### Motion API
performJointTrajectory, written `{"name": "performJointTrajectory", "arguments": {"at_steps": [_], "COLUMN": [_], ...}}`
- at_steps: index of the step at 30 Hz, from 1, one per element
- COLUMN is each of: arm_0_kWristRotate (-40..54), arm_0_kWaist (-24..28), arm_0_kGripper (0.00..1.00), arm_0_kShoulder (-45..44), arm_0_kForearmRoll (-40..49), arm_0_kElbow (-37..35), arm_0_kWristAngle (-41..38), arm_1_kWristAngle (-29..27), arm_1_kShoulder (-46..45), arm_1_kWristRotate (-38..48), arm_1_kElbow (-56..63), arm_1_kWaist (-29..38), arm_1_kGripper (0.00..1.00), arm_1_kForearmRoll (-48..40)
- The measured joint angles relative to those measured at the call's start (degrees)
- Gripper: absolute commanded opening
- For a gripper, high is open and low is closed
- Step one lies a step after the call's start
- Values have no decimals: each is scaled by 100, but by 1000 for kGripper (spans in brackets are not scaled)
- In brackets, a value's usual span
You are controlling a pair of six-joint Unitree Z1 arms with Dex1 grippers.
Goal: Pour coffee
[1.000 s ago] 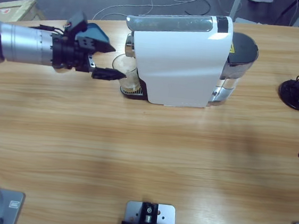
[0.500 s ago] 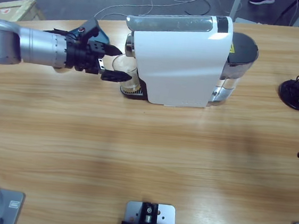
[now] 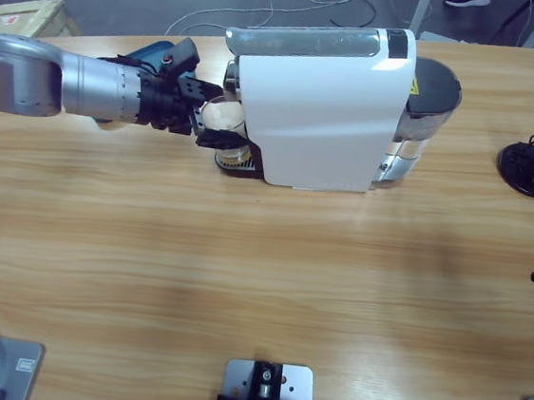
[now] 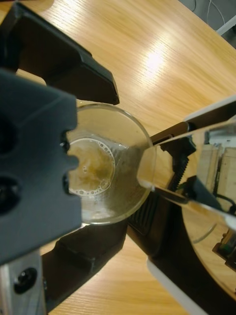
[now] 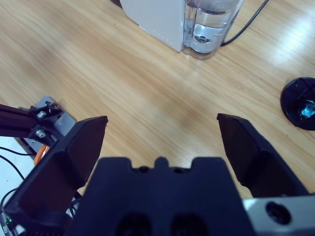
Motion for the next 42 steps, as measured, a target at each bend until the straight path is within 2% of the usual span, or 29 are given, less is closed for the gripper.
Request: {"name": "performJointTrajectory", "arguments": {"at_steps": [1, 2, 18, 23, 27, 31, 34, 42], "arm_0_kWristRotate": [0, 0, 127, 126, -246, -1426, -2133, -2603], "arm_0_kWaist": [0, 0, 91, 590, 1021, 1206, 1375, 1675], "arm_0_kGripper": [96, 4, 0, 0, 0, 0, 0, 0], "arm_0_kShoulder": [0, 0, -36, -319, -437, -432, -294, 346], "arm_0_kForearmRoll": [0, -3, -144, -152, -373, -825, -1022, -1191], "arm_0_kElbow": [0, 0, 177, 376, 384, 297, 74, -223], "arm_0_kWristAngle": [6, 10, -267, -174, 616, 2171, 2964, 3389], "arm_1_kWristAngle": [0, 0, 0, 0, 0, 0, 0, 42], "arm_1_kShoulder": [0, 0, 0, 0, 0, 0, 2, 48], "arm_1_kWristRotate": [0, 1, 10, 10, 10, 10, 90, 175], "arm_1_kElbow": [0, 0, 0, 0, 0, 0, 10, 44], "arm_1_kWaist": [0, 0, 0, 0, 0, 3, 3, 4], "arm_1_kGripper": [1000, 1000, 1000, 1000, 1000, 1000, 1000, 1000], "arm_1_kForearmRoll": [0, 0, 0, 0, 0, -4, -137, -296]}}
